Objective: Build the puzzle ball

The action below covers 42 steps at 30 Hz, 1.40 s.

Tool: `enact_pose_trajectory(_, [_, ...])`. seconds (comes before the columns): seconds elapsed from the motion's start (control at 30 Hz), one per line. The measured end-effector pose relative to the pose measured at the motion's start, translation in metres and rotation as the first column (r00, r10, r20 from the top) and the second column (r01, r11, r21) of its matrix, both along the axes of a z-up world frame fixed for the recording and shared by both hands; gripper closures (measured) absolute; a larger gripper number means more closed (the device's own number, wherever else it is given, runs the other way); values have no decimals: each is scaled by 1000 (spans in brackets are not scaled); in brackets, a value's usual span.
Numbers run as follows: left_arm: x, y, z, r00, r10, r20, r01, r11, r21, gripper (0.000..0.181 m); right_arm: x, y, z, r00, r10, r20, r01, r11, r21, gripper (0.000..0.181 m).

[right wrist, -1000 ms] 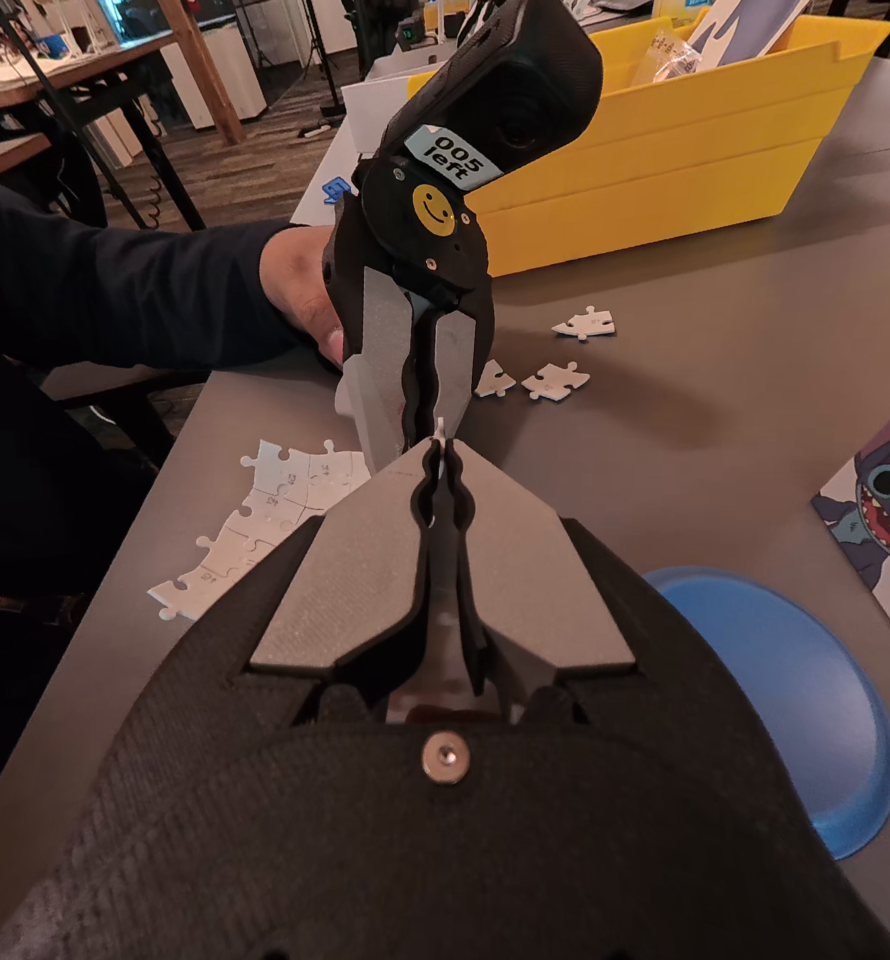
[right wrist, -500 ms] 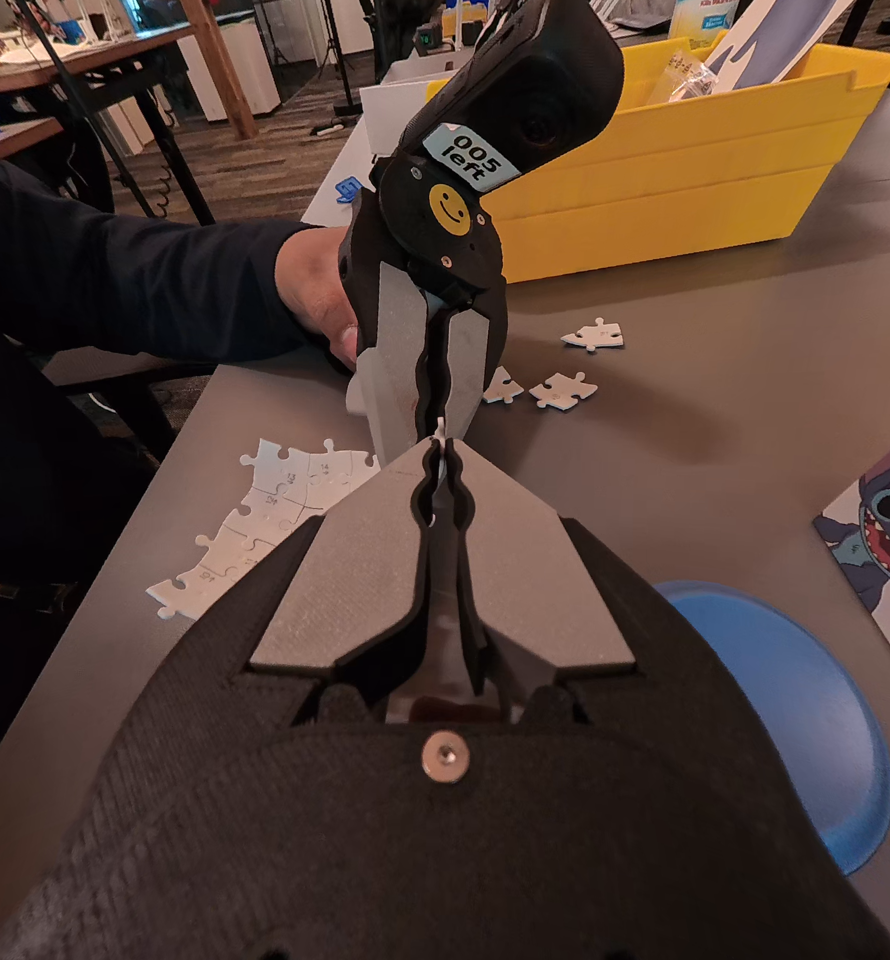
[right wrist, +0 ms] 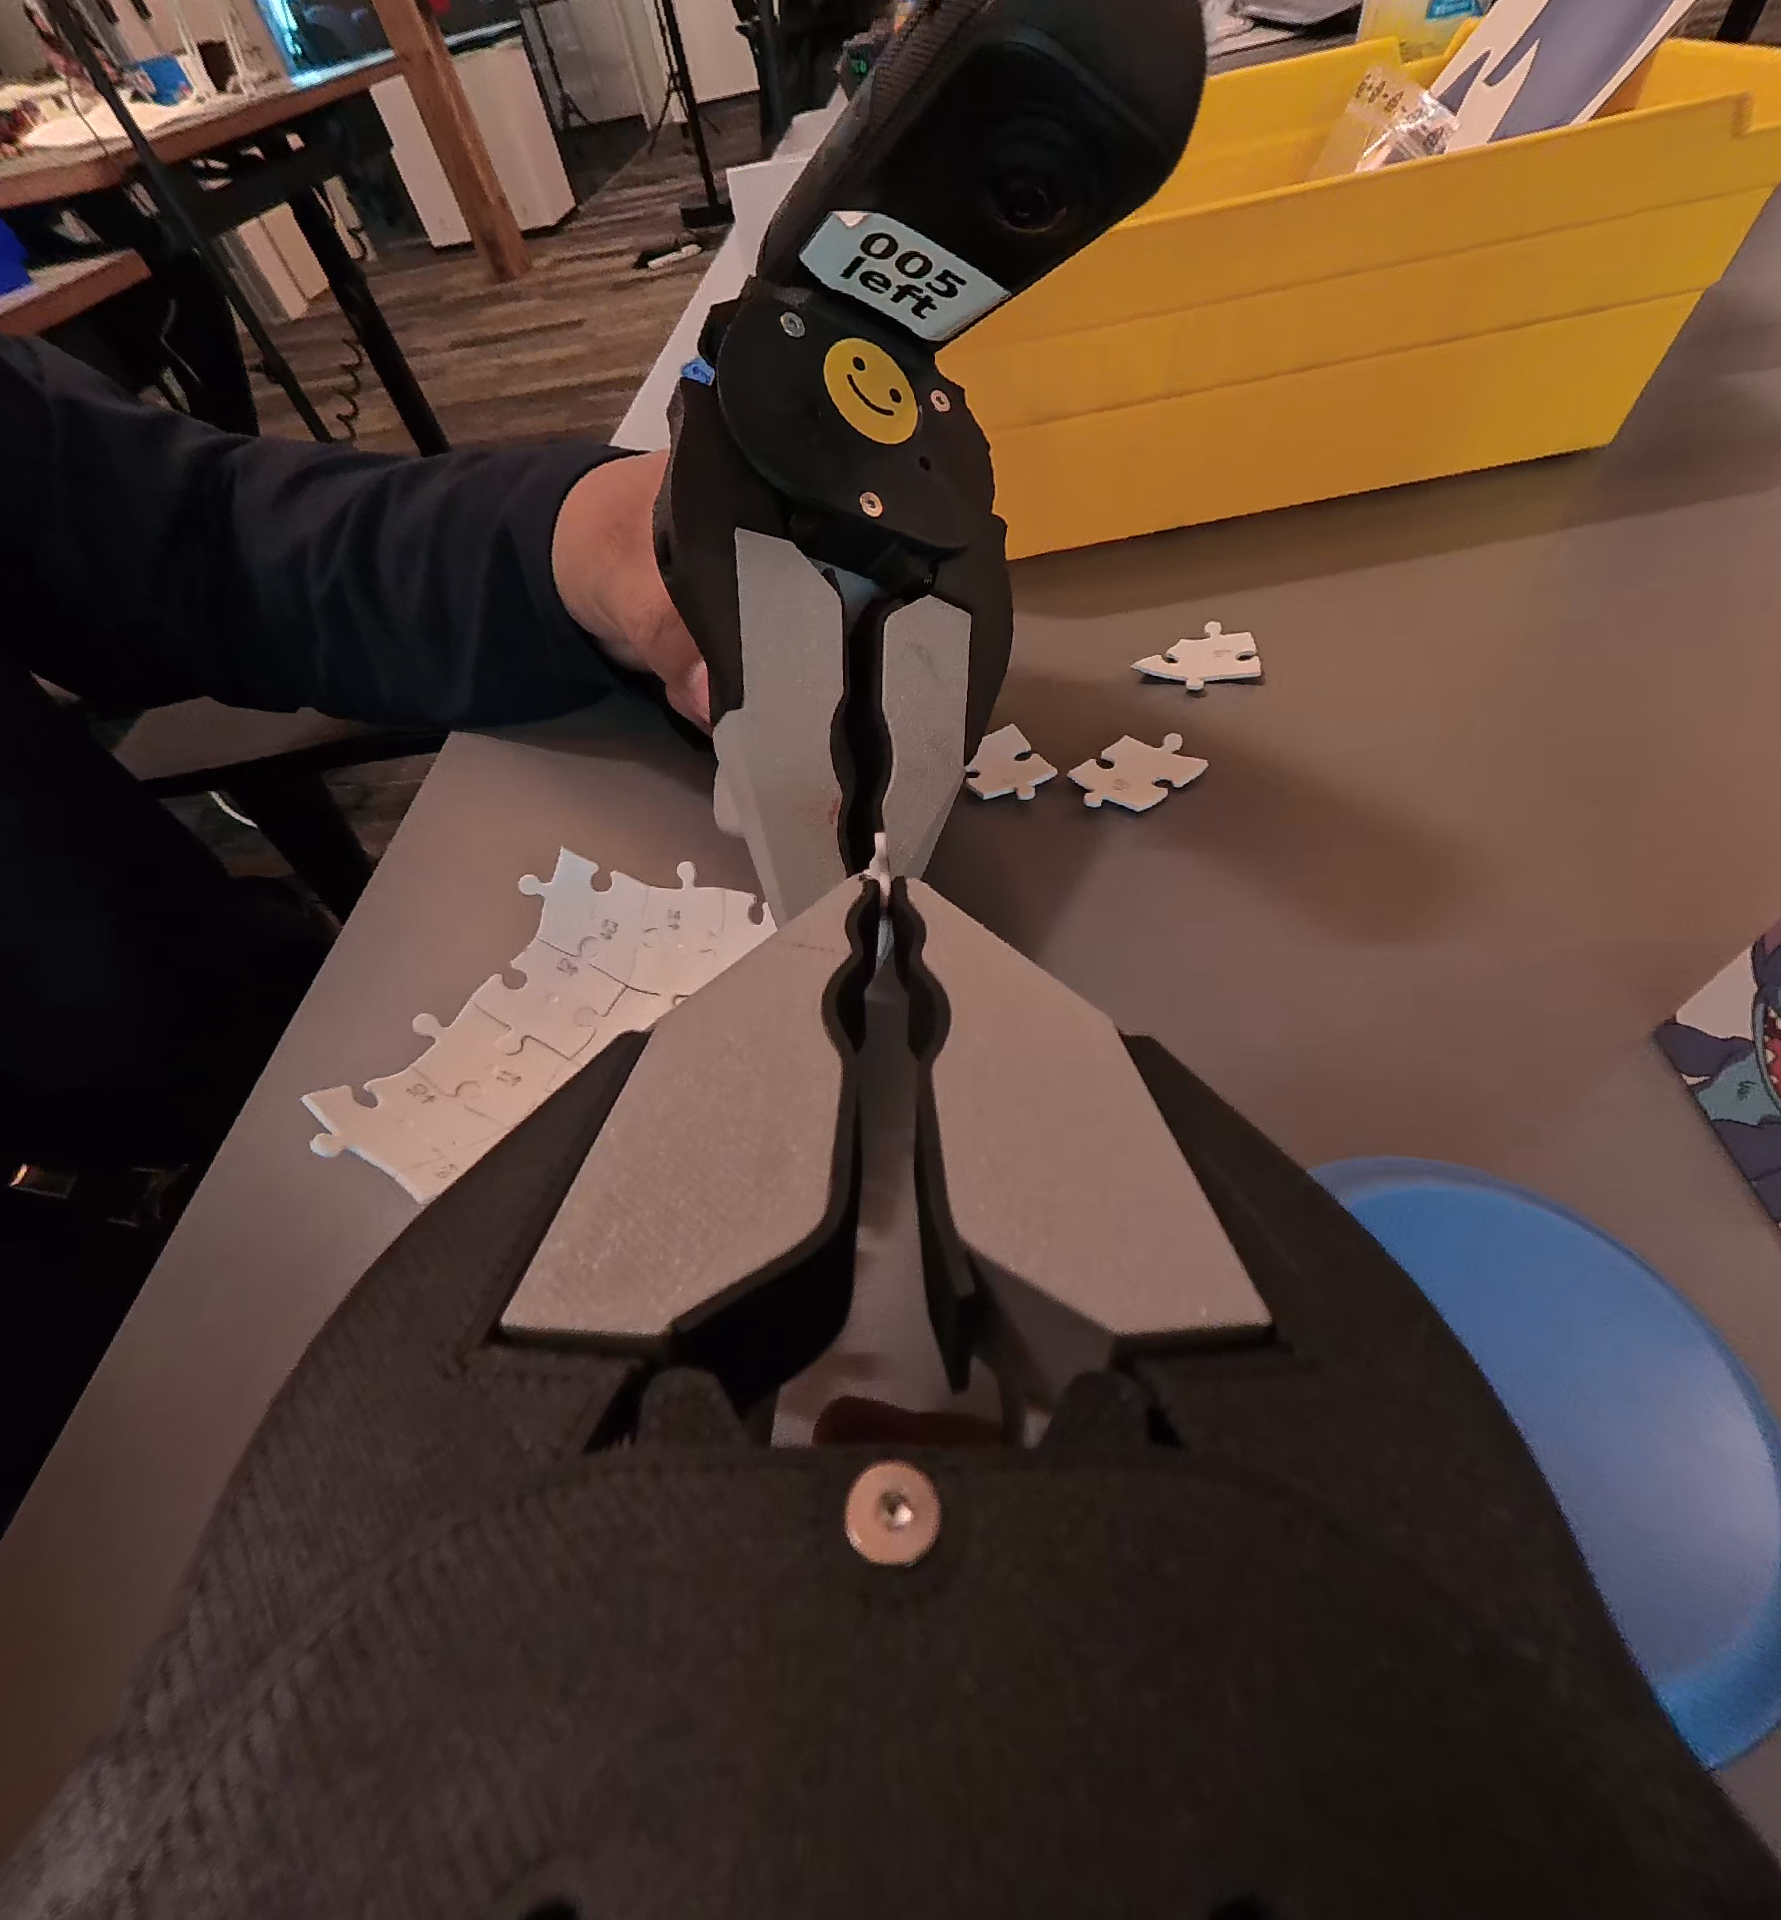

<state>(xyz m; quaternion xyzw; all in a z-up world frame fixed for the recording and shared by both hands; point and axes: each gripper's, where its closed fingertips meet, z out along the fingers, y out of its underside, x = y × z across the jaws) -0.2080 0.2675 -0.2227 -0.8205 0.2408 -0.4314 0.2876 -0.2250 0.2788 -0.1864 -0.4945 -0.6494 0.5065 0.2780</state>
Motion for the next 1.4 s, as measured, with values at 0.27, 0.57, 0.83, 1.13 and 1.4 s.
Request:
enact_pose_trajectory(0.27, [1, -2, 2, 1000, -9, 3, 9, 1000, 18, 181, 4, -3, -6, 996, 38, 81, -28, 993, -117, 172])
enact_pose_trajectory(0.57, [6, -5, 5, 999, -43, -32, 45, 996, 74, 181, 8, -18, -22, 972, 126, 200, -91, 980, -178, 181])
enact_pose_trajectory(0.83, [7, -7, 7, 998, -56, -34, 59, 994, 92, 181, 9, -21, -21, 968, 147, 206, -98, 969, -228, 181])
enact_pose_trajectory(1.13, [-2, -10, 10, 999, -39, 31, 37, 998, 46, 172, 6, -15, -21, 971, 115, 211, -60, 966, -253, 181])
enact_pose_trajectory(1.4, [-5, -4, 11, 999, 2, 42, -4, 999, 53, 180, 5, -16, -23, 970, 107, 220, -56, 972, -228, 181])
